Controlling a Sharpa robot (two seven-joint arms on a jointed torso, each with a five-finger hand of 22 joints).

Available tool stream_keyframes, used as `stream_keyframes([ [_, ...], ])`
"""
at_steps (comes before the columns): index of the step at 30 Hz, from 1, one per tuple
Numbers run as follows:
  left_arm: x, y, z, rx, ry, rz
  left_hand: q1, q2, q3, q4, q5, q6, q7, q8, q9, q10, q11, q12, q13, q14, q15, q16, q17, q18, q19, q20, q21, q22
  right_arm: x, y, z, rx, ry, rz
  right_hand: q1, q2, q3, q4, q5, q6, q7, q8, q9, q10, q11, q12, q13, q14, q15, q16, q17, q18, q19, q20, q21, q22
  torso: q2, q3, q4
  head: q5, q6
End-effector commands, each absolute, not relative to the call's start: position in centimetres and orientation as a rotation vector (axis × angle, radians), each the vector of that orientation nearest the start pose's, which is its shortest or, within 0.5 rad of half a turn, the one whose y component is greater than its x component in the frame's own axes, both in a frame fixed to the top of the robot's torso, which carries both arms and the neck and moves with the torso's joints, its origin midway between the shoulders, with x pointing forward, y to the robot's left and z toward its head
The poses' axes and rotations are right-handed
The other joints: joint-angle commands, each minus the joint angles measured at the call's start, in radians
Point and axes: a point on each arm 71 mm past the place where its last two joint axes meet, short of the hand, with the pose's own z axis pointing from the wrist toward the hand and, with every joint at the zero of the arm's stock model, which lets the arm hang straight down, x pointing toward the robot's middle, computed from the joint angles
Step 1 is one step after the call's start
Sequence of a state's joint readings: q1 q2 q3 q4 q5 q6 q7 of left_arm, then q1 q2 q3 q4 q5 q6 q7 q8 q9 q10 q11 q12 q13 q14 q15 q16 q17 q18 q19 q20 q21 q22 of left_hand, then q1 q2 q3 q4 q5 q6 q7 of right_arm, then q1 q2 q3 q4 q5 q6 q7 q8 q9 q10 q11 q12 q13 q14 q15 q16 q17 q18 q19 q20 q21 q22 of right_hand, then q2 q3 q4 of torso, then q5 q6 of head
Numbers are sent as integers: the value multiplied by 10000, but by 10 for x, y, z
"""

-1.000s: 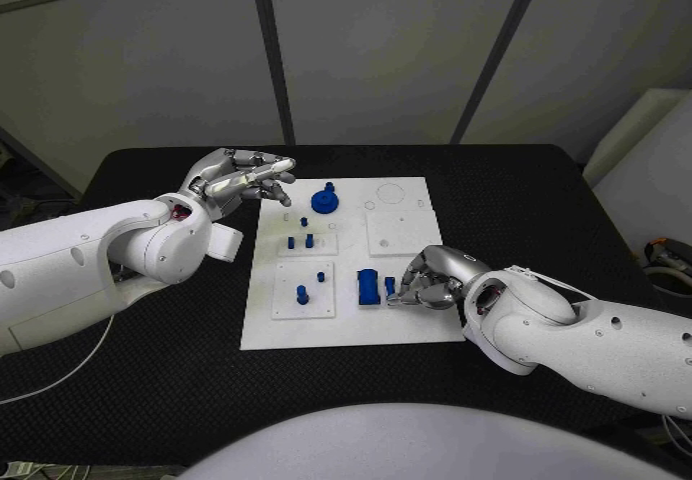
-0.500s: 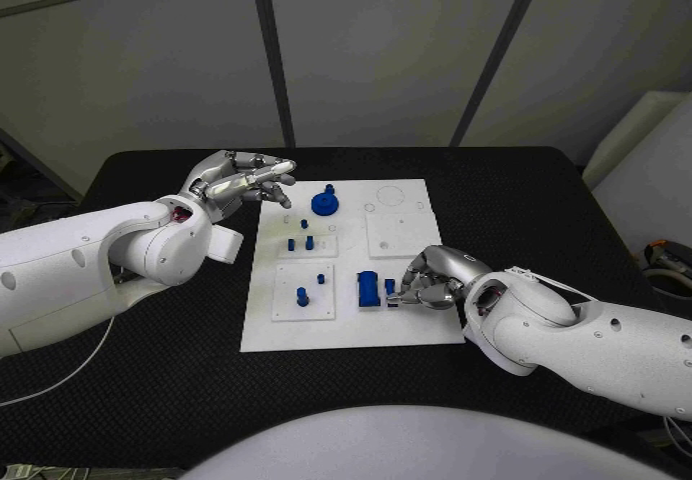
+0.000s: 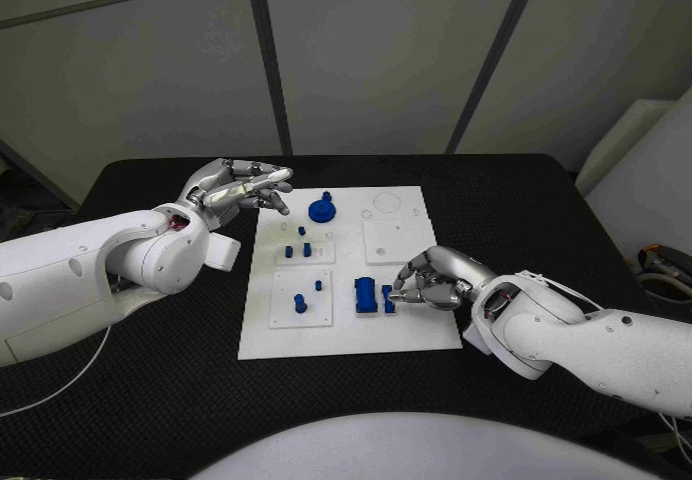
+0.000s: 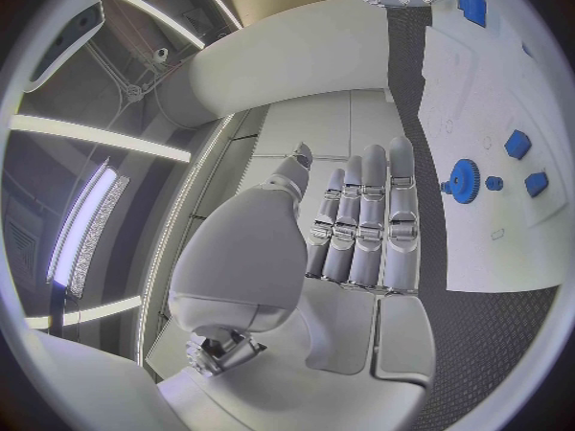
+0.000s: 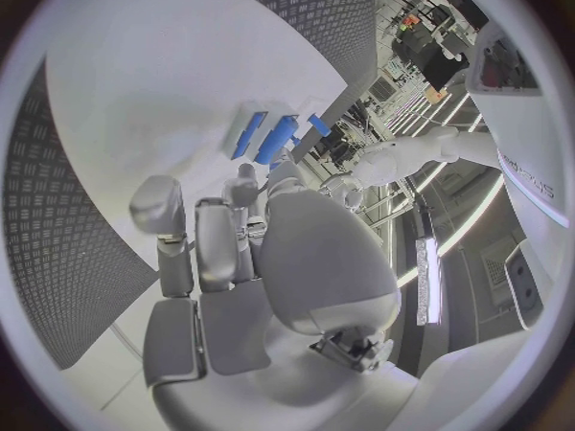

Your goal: Assemble the parts on the task board

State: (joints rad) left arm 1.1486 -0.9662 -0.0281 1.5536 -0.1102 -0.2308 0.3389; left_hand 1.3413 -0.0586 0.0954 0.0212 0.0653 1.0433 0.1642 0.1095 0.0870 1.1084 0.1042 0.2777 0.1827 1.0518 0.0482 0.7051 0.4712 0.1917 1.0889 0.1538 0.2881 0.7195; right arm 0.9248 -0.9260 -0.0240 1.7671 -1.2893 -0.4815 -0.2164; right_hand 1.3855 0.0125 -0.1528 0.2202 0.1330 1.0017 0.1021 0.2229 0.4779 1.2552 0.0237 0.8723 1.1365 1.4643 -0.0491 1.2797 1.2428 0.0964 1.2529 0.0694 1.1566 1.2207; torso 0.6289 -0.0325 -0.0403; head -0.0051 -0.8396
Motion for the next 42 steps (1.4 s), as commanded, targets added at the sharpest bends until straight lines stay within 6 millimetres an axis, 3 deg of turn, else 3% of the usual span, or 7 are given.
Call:
stream_keyframes([
  [1, 476, 257, -196, -10643, 14836, -14728, 138, 64, -151, 10, 21, -4, 35, 25, 9, -74, 38, -105, -61, -230, 80, -716, -307, -120, -394, 75, -413, -274, 399, -186, -263, 3701, 17761, 10513, 573, 129, 68, -193, 39, -139, 120, -213, -159, -1505, 151, -2751, -1858, -914, 218, -2942, -2623, 713, -2233, 142, -3188, -2512, -147, -73, 24, -55, 84],
  [12, 499, 272, -207, -11116, 13578, -14126, 597, 496, -772, 119, 32, 66, -71, -401, -140, 551, 241, -1743, -864, -48, 630, -5237, -2039, -66, -2494, 877, -2272, -2962, 477, -217, -264, 8112, 16122, 12382, 2240, 487, 660, -109, 103, -194, 637, -1466, -1698, -1805, 993, -7196, -7999, -3934, 1448, -10999, -8028, 858, -4209, 1424, -8517, -6465, -507, -221, -33, -71, 839],
  [26, 514, 274, -230, -12465, 12226, -13221, 180, 633, -1589, 131, 41, -1010, -424, -484, -242, -1536, 805, -2188, -1217, -1585, 1404, -6453, -4008, -237, -6064, 1389, -2407, -5507, 518, -215, -262, 9396, 14556, 13017, 1355, 400, 1078, -748, 430, -895, 621, -1611, -3667, -2448, 1479, -8109, -10748, -4944, 1930, -12194, -11103, 870, -4125, 2083, -10957, -9251, -652, -190, -88, 370, 1377],
  [27, 513, 272, -232, -12239, 12951, -13333, -3834, 586, -954, -212, -653, -3794, -804, -1095, -870, -4369, 246, -2777, -1827, -4228, 846, -7051, -4712, -580, -7476, 515, -2881, -5988, 517, -216, -265, 9091, 15030, 12292, -3162, -125, 1528, -1152, -134, -3584, 116, -2229, -3962, -5432, 976, -8723, -11365, -7830, 1504, -12797, -11438, 235, -6633, 1212, -11566, -10081, -651, -196, -77, 296, 1332],
  [29, 512, 272, -232, -12239, 12947, -13328, -4036, 586, -954, -212, -653, -3944, -802, -1095, -870, -4523, 218, -2777, -1827, -4374, 829, -7051, -4712, -590, -7539, 461, -2881, -6033, 517, -215, -265, 9106, 15008, 12299, -3371, -125, 1528, -1207, -131, -3721, 108, -2229, -4023, -5618, 950, -8723, -11365, -7964, 1483, -12797, -11529, 235, -6730, 1225, -11566, -10187, -653, -190, -71, 294, 1343],
  [40, 495, 238, -231, -12197, 12653, -12910, -7437, 586, -954, -212, -653, -6292, -1642, -1095, -870, -6893, -239, -2777, -1827, -6597, 352, -7051, -4712, -1013, -8756, -260, -2881, -6455, 498, -204, -245, 10290, 13576, 12620, -7143, -125, 1528, -2202, -553, -5986, -295, -2229, -4779, -8106, 525, -8723, -11365, -10363, 491, -12797, -12428, -44, -8818, 535, -11566, -10922, -795, 187, 276, 116, 2114],
  [42, 488, 228, -230, -12176, 12550, -12770, -7918, 586, -954, -212, -653, -6628, -1642, -1095, -870, -7232, -305, -2777, -1827, -6913, 285, -7051, -4712, -1019, -8920, -373, -2881, -7195, 491, -201, -240, 10707, 13174, 12625, -7578, -125, 1528, -2202, -604, -6247, -1021, -2229, -4779, -8391, 475, -8723, -11365, -10640, 491, -12797, -12428, -44, -9056, 454, -11566, -11005, -820, 252, 336, 85, 2247],
])
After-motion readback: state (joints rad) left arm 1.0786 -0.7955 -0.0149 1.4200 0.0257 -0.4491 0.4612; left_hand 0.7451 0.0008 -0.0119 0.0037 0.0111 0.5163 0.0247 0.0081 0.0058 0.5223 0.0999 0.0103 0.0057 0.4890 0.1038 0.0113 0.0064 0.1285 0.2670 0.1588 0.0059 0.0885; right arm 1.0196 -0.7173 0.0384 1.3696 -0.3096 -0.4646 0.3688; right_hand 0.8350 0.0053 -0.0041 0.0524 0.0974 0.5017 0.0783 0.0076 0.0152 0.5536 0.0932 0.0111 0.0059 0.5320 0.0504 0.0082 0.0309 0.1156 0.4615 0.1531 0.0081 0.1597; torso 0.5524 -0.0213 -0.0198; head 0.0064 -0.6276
